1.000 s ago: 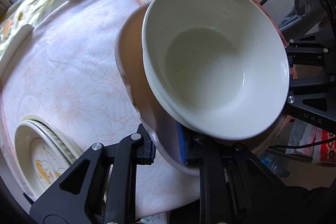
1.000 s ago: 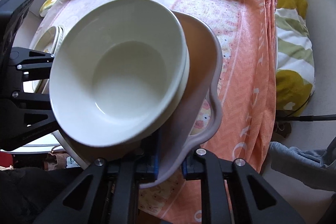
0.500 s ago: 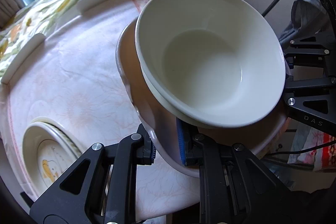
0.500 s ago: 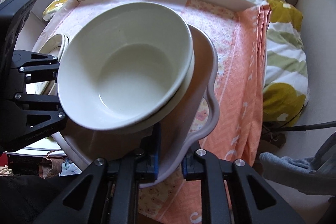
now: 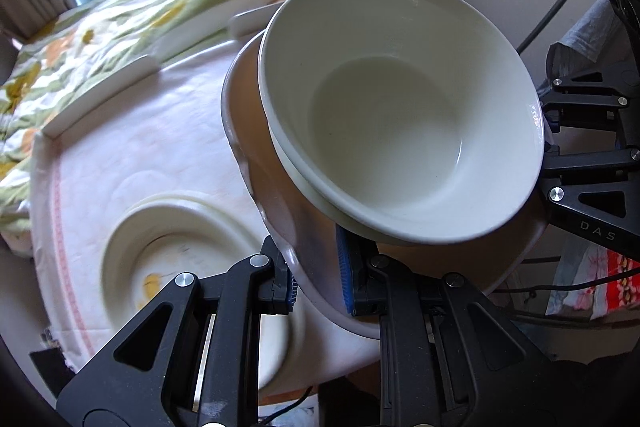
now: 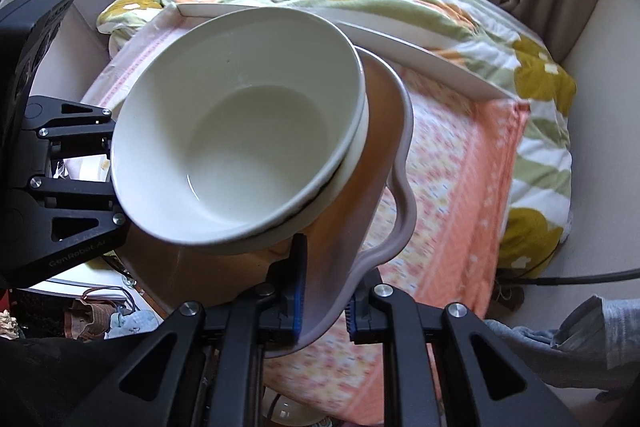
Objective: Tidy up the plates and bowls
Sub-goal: 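Carry the dish with bowls using both grippers and lower it onto the plate stack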
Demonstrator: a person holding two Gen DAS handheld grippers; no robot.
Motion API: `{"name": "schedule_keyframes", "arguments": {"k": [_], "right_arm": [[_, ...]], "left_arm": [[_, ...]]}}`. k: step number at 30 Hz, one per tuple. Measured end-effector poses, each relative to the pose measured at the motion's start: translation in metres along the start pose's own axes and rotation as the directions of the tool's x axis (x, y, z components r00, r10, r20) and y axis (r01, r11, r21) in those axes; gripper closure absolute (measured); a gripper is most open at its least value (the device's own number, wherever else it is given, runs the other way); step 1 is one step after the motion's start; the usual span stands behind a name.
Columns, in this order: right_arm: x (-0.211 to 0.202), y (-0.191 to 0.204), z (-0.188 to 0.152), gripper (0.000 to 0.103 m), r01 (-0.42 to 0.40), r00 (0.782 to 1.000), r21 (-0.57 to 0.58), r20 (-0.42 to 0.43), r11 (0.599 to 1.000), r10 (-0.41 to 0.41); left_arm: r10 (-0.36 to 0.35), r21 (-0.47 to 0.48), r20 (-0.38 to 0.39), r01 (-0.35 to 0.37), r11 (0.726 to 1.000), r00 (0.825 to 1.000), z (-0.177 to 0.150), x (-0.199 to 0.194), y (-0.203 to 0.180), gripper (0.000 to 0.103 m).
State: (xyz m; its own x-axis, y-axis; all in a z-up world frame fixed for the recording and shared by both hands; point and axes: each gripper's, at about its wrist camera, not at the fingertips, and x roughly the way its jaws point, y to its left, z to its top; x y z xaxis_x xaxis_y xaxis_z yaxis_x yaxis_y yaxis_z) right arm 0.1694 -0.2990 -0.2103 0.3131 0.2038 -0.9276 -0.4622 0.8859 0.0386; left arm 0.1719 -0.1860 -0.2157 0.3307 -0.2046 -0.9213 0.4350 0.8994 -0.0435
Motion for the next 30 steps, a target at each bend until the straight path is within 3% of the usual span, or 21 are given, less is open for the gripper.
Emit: {"name": "schedule_keyframes", "arguments": {"k": [9, 17, 30], "right_arm": [[0.017, 0.084, 0.031, 0.088, -0.031, 1.0, -0.025, 0.001, 0.999, 0.031], [0.054, 0.146, 0.051, 0.088, -0.064, 0.998, -0.018, -0.024, 0.998, 0.064], [0.089, 0.168, 0.052, 0.088, -0.049, 0.998, 0.061, -0.048, 0.997, 0.052]], "left_arm": [[0.035, -0.038, -0.022, -0.036, 0.999, 0.999, -0.048, -0.022, 0.079, 0.089], [0.04, -0.062, -0.061, -0.044, 0.997, 0.997, -0.086, -0.015, 0.138, 0.089], [-0.004, -0.027, -0.065, 0.003, 1.0, 0.998, -0.106, 0.011, 0.163, 0.089]]}}
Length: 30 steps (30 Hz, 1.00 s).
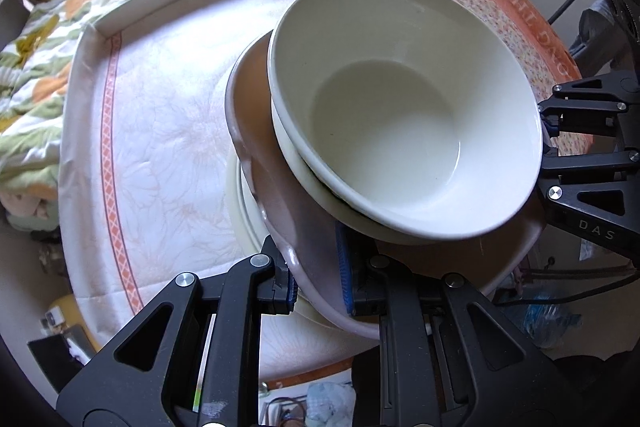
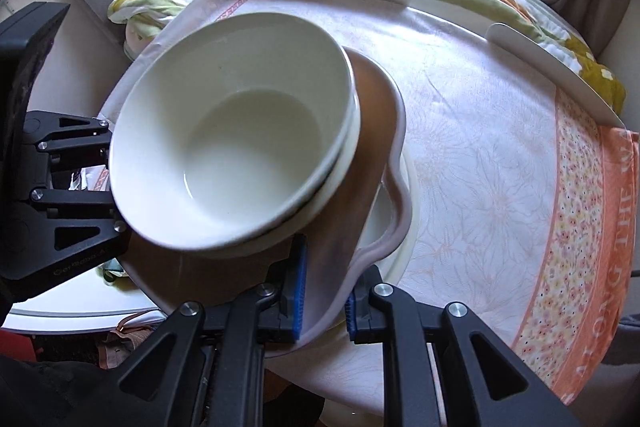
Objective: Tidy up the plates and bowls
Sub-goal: 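Carry the dish with bowls using both grippers and lower it onto the plate stack, then open both grippers and release the dish on the plate stack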
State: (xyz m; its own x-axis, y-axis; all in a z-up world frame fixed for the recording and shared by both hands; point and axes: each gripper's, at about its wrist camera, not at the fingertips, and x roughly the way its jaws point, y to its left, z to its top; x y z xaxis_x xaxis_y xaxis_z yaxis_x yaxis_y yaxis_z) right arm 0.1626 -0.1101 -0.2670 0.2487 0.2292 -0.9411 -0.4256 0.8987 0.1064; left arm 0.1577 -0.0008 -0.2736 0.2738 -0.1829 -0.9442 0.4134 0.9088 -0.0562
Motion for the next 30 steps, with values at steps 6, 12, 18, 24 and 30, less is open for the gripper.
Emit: {"name": "schedule_keyframes", "arguments": {"k": [6, 12, 18, 24, 30], "right_arm": [[0.0, -0.002, -0.002, 0.088, 0.008, 1.0, 0.026, -0.001, 1.0, -0.008], [0.001, -0.003, -0.003, 0.088, 0.011, 1.0, 0.041, -0.002, 0.999, -0.011], [0.0, -0.003, -0.002, 0.088, 0.023, 1.0, 0.056, -0.009, 0.998, -0.022], [-0.011, -0.009, 0.0, 0.088, 0.036, 0.999, 0.102, -0.01, 0.994, -0.035], [-0.036, -0.018, -0.002, 0.088, 0.026, 1.0, 0.161, -0.018, 0.987, -0.024]], "left_arm": [[0.012, 0.009, 0.004, -0.012, 1.0, 1.0, 0.0, 0.0, -0.003, 0.089], [0.006, 0.003, 0.007, -0.006, 1.0, 1.0, 0.0, 0.0, -0.002, 0.089], [0.028, -0.006, 0.008, -0.027, 1.0, 1.0, 0.003, -0.004, 0.001, 0.086], [0.063, 0.03, -0.002, -0.063, 0.998, 0.998, 0.008, -0.017, -0.002, 0.085], [0.084, 0.036, -0.007, -0.083, 0.996, 0.996, 0.009, -0.04, -0.002, 0.076]]}}
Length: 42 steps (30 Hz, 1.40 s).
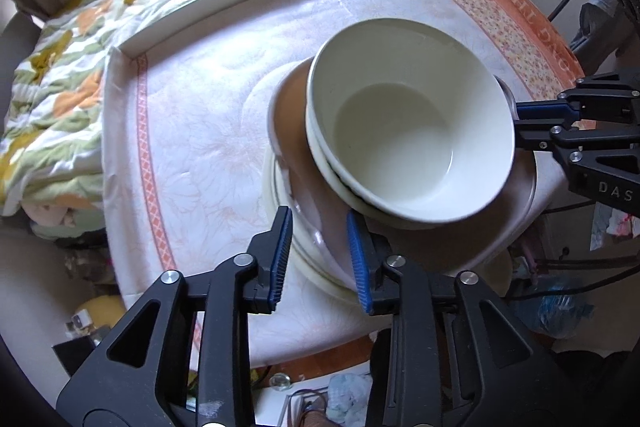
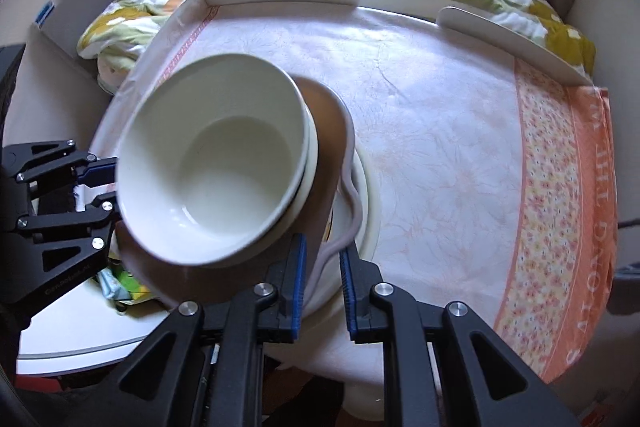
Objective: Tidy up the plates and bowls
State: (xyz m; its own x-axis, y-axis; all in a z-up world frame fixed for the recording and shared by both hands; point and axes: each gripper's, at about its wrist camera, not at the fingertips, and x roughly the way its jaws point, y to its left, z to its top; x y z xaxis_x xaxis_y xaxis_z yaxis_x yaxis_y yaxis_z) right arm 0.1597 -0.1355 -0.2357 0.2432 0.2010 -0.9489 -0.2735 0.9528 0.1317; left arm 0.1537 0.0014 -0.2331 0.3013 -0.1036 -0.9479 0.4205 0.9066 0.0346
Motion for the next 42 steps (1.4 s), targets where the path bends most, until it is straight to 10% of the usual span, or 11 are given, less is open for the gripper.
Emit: {"name": "schedule_keyframes", "arguments": {"k": [13, 16, 18, 20, 28, 36, 42], "right_arm": [[-0.096, 0.012, -0.043, 0.088, -0.007, 0.975, 0.071, 0.221, 0.997, -0.009], [-0.131, 0.016, -0.049, 0.079, 0.018, 0.946, 0.069, 0.323, 0.997, -0.039], [-0.154, 0.018, -0.053, 0.045, 0.04, 0.92, 0.069, 0.387, 0.997, -0.063], [-0.184, 0.02, -0.06, 0.015, 0.044, 0.88, 0.069, 0.469, 0.997, -0.072], [-0.247, 0.024, -0.078, 0.0, 0.15, 0.734, 0.139, 0.647, 0.979, -0.204], [-0.256, 0.02, -0.086, 0.0, 0.165, 0.683, 0.205, 0.682, 0.965, -0.262], [-0.26, 0.02, -0.086, 0.0, 0.179, 0.665, 0.224, 0.69, 0.958, -0.286]], "left_arm": [[-0.027, -0.103, 0.226, 0.051, 0.993, 0.974, -0.035, -0.102, -0.017, 0.075], [-0.02, -0.143, 0.357, 0.075, 0.987, 0.934, -0.038, -0.147, -0.027, 0.048], [0.008, -0.167, 0.446, 0.074, 0.983, 0.895, -0.041, -0.175, -0.032, 0.007], [0.043, -0.182, 0.542, 0.068, 0.981, 0.839, -0.044, -0.204, -0.037, 0.0], [0.167, -0.259, 0.698, 0.028, 0.965, 0.697, -0.044, -0.266, -0.051, 0.0], [0.262, -0.305, 0.722, -0.046, 0.951, 0.641, -0.056, -0.271, -0.055, 0.0], [0.28, -0.309, 0.712, -0.07, 0.948, 0.644, -0.057, -0.267, -0.053, 0.0]]}}
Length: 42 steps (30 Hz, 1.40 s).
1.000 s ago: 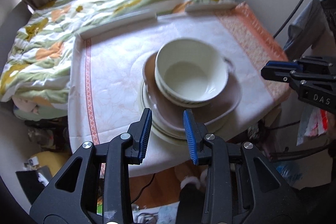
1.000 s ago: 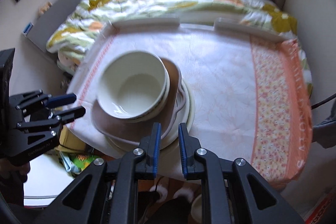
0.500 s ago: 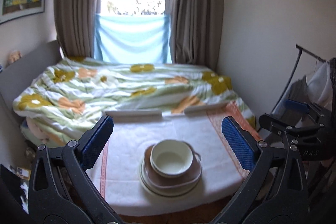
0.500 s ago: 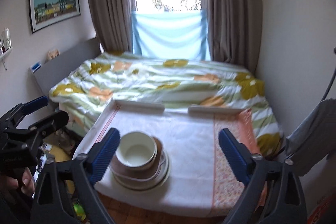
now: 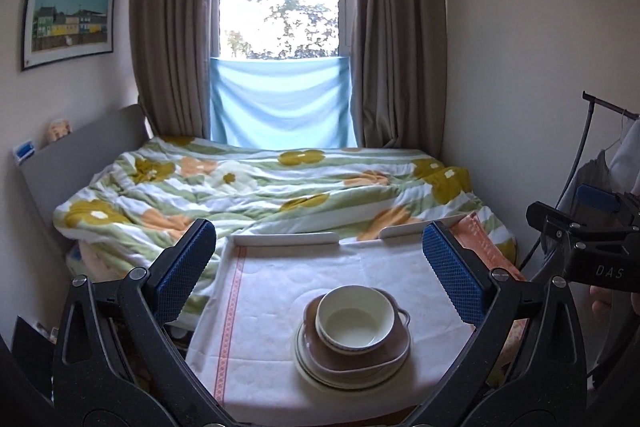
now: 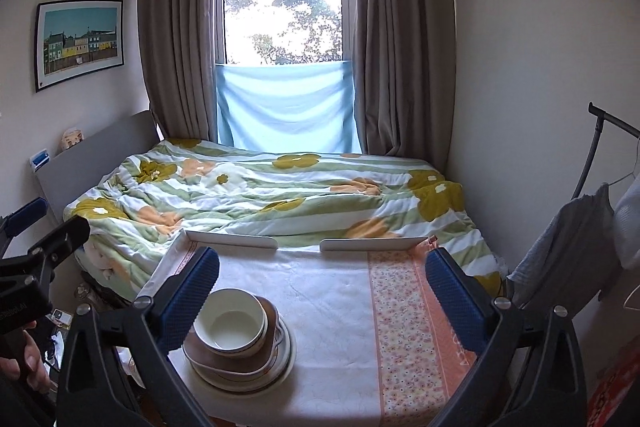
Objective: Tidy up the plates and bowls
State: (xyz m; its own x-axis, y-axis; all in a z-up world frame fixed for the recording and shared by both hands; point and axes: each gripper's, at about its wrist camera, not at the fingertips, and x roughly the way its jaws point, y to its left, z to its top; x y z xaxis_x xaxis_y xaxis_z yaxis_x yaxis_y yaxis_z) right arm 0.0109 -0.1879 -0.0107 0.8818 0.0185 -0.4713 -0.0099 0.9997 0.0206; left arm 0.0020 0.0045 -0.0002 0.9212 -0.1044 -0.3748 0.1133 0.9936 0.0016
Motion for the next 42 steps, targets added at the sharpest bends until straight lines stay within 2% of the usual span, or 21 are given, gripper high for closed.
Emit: {"name": "schedule_keyframes", "arguments": {"k": [17, 42], "right_arm": [[-0.0079, -0.0002, 0.0001, 0.0, 0.055, 0.998, 0.015, 0.01, 0.998, -0.055], [-0.0066, -0.0033, 0.0042, 0.0, 0.063, 0.998, 0.027, 0.013, 0.998, -0.063]], "left_arm": [[-0.036, 0.01, -0.001, 0.036, 0.999, 0.999, -0.0007, 0.0034, -0.0013, 0.0], [-0.018, 0.015, 0.006, 0.018, 1.0, 1.0, -0.0001, 0.0009, -0.0069, 0.0]]}}
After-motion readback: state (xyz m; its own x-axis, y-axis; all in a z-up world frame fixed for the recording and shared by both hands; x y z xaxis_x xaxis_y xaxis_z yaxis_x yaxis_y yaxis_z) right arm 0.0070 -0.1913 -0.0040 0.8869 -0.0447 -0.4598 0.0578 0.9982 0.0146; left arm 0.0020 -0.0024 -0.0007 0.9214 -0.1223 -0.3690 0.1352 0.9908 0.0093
